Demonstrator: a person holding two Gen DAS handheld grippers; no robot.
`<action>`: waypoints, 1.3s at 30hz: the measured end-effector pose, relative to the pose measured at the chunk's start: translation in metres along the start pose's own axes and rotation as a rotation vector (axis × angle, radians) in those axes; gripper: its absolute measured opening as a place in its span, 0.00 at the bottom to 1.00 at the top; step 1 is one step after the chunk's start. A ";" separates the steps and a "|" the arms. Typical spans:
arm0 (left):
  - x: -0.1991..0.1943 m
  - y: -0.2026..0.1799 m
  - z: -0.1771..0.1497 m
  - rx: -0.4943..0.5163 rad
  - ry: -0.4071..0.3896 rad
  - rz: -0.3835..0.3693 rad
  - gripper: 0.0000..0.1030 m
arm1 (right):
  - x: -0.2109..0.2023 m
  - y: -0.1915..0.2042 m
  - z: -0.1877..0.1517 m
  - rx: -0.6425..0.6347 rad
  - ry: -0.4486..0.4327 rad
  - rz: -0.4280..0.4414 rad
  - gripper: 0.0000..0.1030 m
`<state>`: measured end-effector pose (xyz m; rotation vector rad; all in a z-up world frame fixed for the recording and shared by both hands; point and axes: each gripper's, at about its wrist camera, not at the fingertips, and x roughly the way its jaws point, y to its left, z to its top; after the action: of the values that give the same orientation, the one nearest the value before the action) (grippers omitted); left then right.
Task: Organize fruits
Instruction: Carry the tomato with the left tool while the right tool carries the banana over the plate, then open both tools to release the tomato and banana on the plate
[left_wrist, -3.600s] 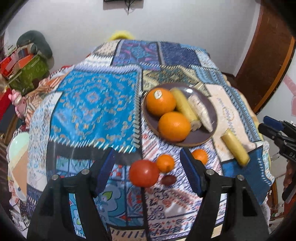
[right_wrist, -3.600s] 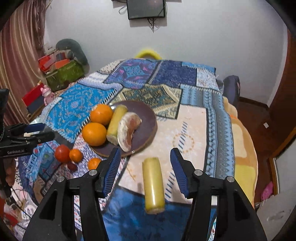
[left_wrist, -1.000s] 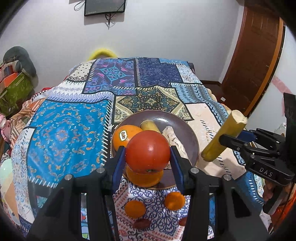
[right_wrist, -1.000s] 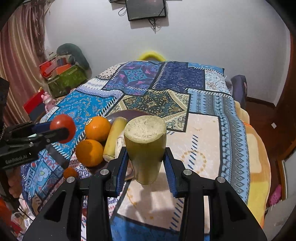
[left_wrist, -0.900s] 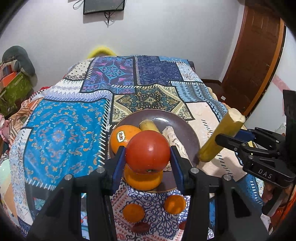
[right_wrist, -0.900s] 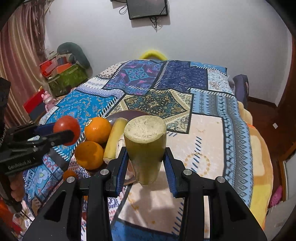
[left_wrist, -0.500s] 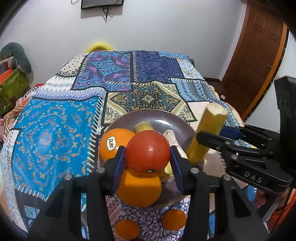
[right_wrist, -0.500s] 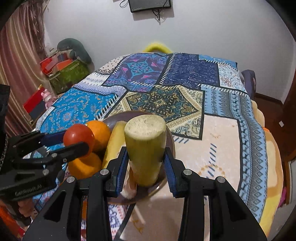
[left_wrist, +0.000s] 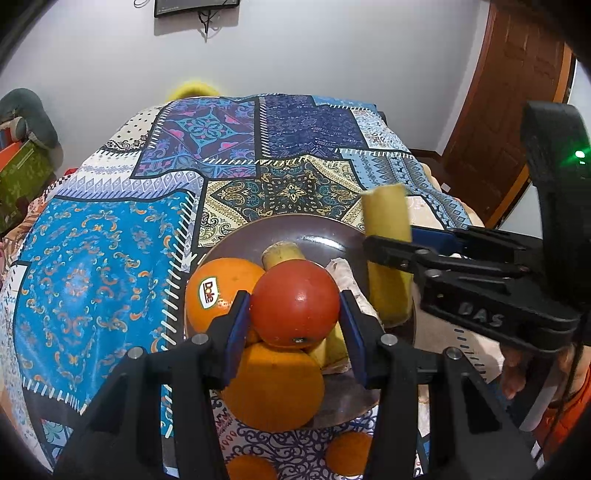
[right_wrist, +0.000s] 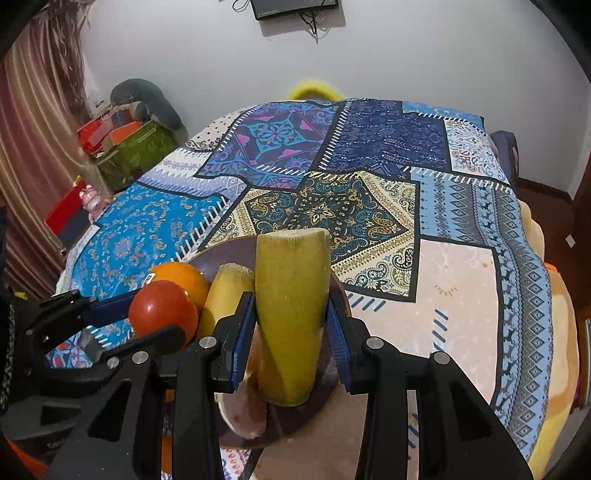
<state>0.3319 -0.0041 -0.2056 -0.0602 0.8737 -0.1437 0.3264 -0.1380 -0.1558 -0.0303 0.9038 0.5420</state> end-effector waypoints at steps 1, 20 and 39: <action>0.000 0.000 0.000 0.002 0.000 0.001 0.46 | 0.003 0.001 0.001 -0.007 0.009 -0.006 0.34; -0.010 -0.001 -0.001 -0.013 -0.009 -0.011 0.50 | -0.004 0.002 -0.005 -0.043 0.035 -0.038 0.36; -0.110 0.017 -0.015 -0.053 -0.146 0.046 0.55 | -0.090 0.039 -0.030 -0.091 -0.089 -0.031 0.46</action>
<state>0.2524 0.0291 -0.1335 -0.0988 0.7330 -0.0724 0.2417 -0.1506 -0.0986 -0.1013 0.7905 0.5510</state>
